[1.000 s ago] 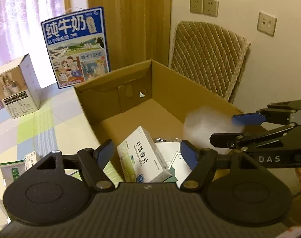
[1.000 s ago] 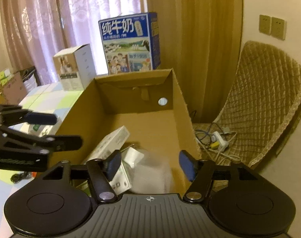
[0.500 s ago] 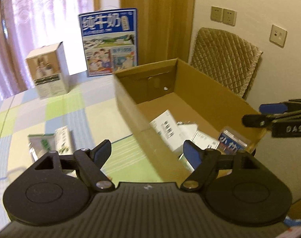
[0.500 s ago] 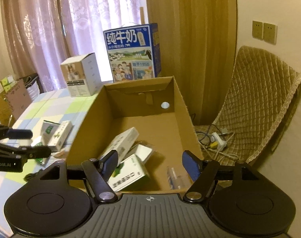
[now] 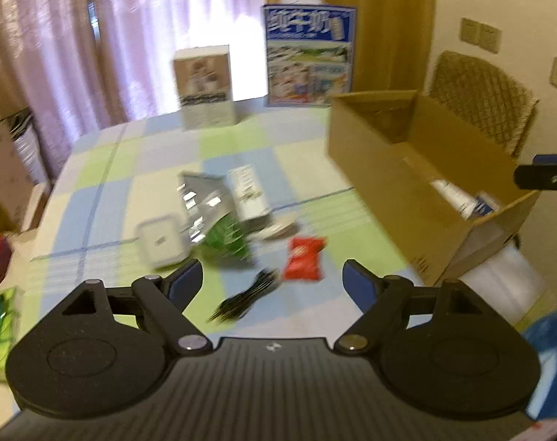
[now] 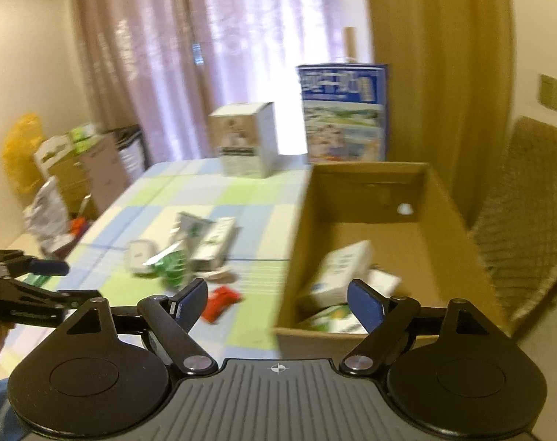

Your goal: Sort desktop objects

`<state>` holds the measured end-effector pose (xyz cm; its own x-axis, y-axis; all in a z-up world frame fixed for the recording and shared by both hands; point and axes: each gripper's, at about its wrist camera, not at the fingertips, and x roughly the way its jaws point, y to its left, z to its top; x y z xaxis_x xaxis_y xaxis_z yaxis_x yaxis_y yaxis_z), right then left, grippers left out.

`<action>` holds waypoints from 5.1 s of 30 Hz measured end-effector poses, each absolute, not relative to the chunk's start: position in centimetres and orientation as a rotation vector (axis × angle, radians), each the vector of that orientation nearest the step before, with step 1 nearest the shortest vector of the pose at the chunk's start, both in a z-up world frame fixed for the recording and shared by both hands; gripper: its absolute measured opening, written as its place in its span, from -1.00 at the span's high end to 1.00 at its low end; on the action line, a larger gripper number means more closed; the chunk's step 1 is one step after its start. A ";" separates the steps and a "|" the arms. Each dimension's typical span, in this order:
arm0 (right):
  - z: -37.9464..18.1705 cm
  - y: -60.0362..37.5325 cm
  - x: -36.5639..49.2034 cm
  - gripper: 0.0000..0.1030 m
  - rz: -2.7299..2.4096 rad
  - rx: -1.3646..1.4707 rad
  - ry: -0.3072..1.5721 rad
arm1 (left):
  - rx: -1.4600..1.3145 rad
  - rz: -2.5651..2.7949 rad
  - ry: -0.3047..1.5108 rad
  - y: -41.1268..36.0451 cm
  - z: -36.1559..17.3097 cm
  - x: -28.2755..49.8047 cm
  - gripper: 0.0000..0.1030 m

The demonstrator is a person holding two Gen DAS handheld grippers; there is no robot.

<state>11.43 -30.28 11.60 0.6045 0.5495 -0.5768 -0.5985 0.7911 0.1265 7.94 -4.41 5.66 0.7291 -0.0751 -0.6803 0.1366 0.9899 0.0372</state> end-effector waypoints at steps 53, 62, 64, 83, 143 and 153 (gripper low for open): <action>-4.9 -14.3 21.1 -0.63 0.830 -0.440 0.844 | 0.063 -0.215 0.928 0.5 -7.6 17.5 0.68; -6.9 -12.2 22.1 -0.63 0.905 -0.528 0.764 | 0.002 -0.180 0.914 1.3 -7.6 17.2 0.69; -7.0 -12.4 22.8 -0.62 0.904 -0.484 0.783 | -0.006 -0.183 0.910 1.4 -7.6 17.1 0.69; -4.8 -14.2 19.3 -0.17 0.898 -0.310 0.933 | 0.014 -0.175 0.898 0.9 -7.5 16.5 0.67; -5.6 -13.8 18.5 0.23 0.872 -0.405 0.905 | 0.004 -0.174 0.886 1.9 -7.8 15.8 0.16; -5.4 -13.8 18.1 0.25 0.876 -0.381 0.909 | 0.029 -0.178 0.888 1.8 -7.7 15.9 0.59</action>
<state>18.12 -13.77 -5.38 0.3122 0.4941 -0.8114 -0.7928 0.6061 0.0639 15.90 1.81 -7.70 0.6174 -0.1424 -0.7737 0.1661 0.9849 -0.0487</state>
